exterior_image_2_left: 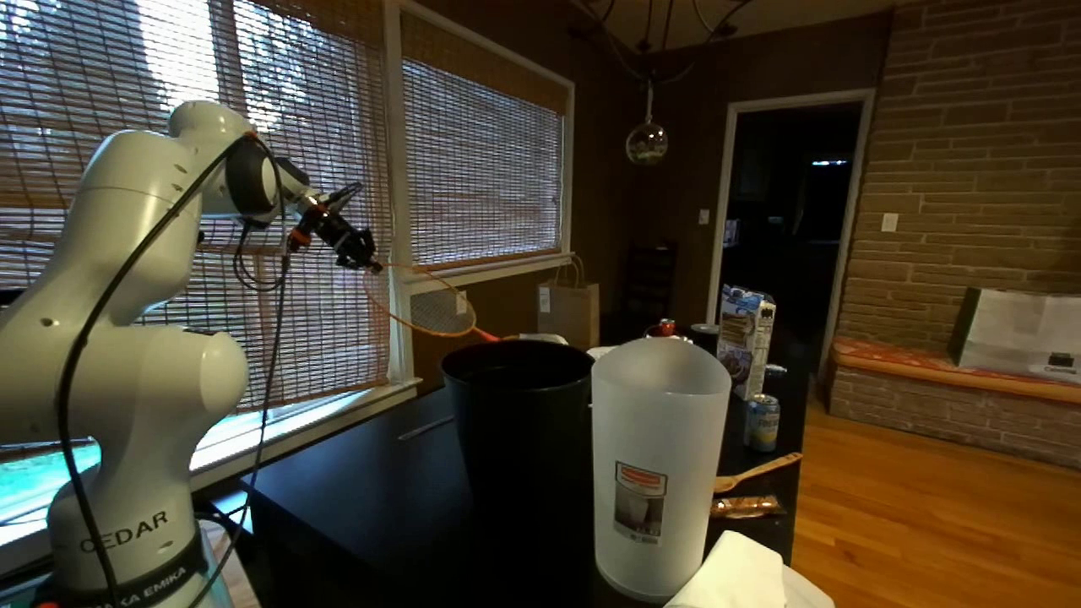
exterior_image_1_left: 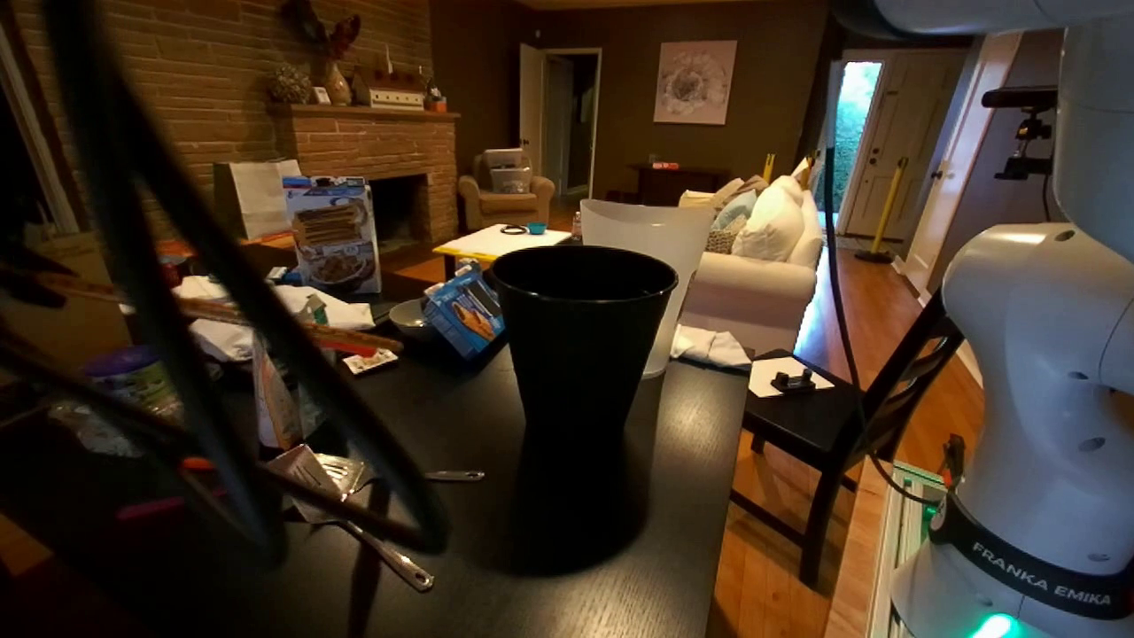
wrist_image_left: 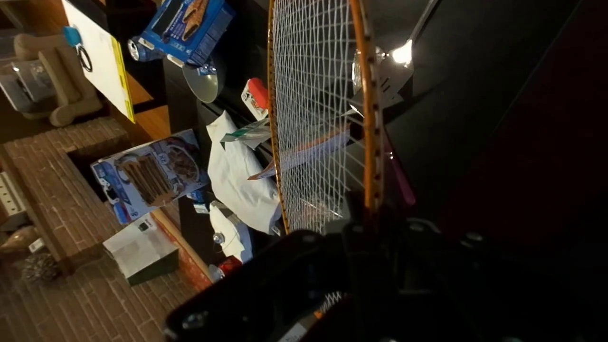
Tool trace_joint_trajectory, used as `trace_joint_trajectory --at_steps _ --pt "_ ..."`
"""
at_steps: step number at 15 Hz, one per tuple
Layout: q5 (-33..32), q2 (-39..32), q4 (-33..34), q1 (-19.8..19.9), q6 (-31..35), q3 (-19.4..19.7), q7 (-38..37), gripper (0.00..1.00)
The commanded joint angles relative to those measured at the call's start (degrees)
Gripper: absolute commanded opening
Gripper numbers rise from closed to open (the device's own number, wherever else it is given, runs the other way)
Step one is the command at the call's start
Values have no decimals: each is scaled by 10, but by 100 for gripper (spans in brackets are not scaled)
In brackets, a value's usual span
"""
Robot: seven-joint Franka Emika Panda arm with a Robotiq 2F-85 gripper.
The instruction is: Put the racket in the black bin.
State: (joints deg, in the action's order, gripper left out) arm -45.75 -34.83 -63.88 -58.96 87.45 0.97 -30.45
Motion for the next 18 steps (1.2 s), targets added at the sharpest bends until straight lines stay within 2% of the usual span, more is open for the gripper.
trace_joint_trajectory --at_steps 1,6,7,12,18 --pt "1 8 6 0 -6 0 5 9" --pt "2 24 11 1 -10 0 15 9" --pt "2 23 10 1 -10 0 15 2" --pt "-58 58 18 -15 -33 29 11 2" --pt "-82 89 65 -33 -105 43 -22 2"
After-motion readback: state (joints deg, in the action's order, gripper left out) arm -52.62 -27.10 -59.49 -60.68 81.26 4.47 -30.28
